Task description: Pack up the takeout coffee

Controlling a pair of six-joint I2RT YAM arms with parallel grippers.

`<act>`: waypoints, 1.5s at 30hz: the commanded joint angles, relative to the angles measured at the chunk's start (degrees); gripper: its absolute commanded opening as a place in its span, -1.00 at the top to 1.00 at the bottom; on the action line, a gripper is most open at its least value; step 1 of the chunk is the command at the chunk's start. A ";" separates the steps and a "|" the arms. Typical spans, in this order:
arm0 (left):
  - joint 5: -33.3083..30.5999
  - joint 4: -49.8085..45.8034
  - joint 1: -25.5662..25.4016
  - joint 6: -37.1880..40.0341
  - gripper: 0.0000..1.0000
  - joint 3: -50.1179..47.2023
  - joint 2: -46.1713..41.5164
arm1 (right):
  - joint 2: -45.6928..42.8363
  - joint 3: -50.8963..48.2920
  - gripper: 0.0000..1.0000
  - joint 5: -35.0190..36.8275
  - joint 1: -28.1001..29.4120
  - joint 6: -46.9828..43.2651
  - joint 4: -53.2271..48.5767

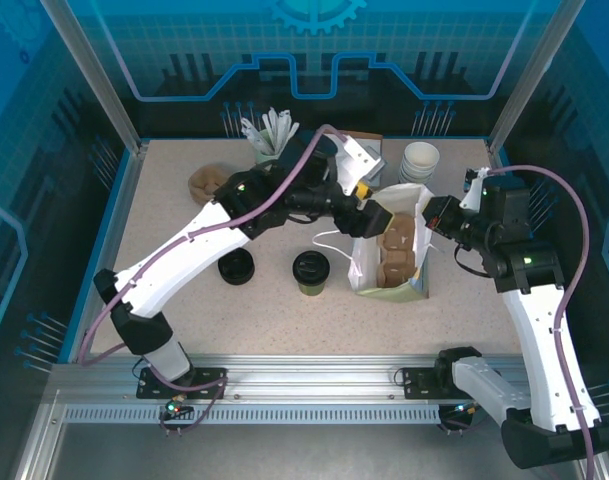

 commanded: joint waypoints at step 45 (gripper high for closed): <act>-12.27 -10.71 -8.76 -25.76 0.24 5.98 24.59 | -7.37 -11.80 1.00 -0.57 1.80 19.12 4.26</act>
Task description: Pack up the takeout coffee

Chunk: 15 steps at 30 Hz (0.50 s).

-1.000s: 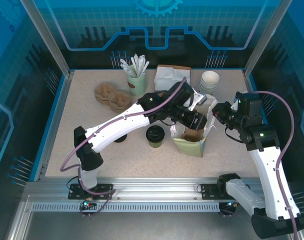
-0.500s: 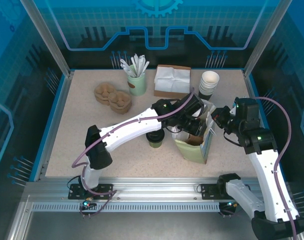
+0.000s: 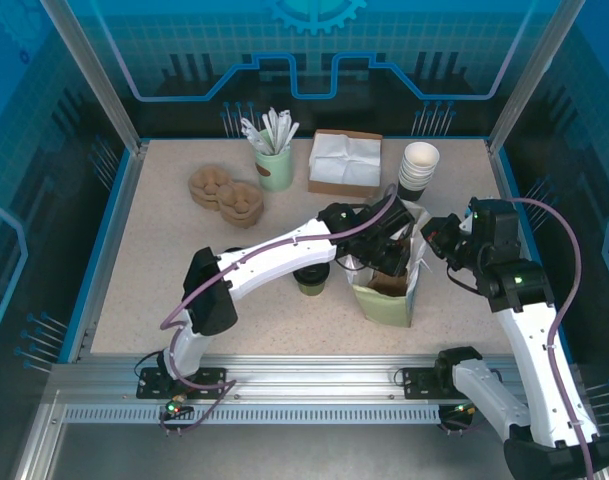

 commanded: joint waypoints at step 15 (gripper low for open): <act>-2.85 0.89 0.27 -3.16 0.22 -1.28 4.44 | -2.54 -3.09 1.00 -3.43 0.35 2.99 3.31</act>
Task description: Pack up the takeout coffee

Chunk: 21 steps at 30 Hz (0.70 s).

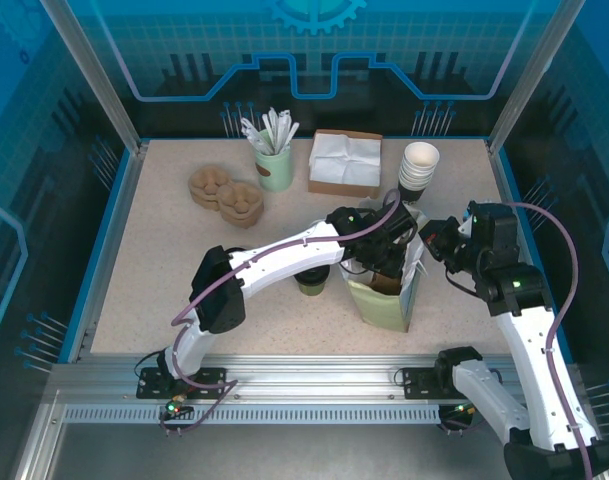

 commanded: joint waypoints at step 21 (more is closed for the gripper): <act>10.83 8.79 1.41 -2.74 0.14 -7.06 3.82 | -1.29 -4.49 1.00 -7.45 -3.84 -0.99 4.22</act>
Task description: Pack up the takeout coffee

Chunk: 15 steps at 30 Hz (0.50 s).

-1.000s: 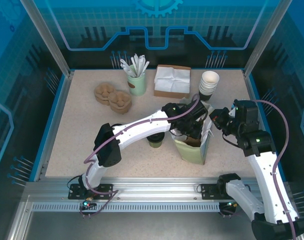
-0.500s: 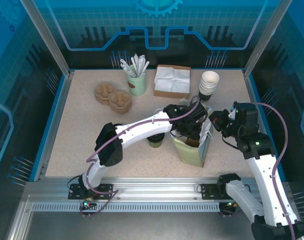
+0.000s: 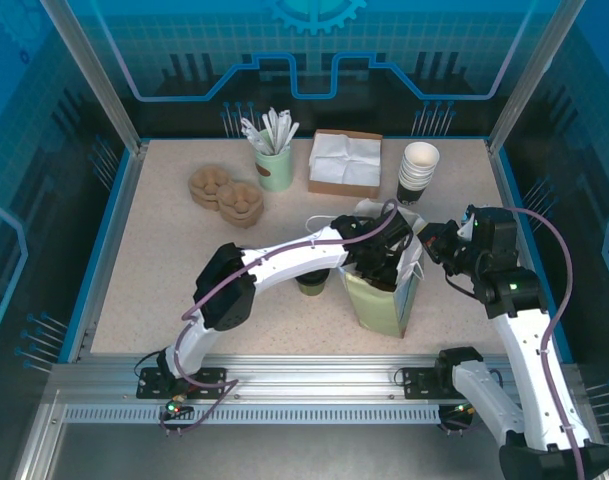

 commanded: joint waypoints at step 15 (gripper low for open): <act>4.08 0.58 0.19 -1.66 0.14 1.17 6.13 | 1.36 -0.87 1.00 -6.69 -2.50 -3.18 3.43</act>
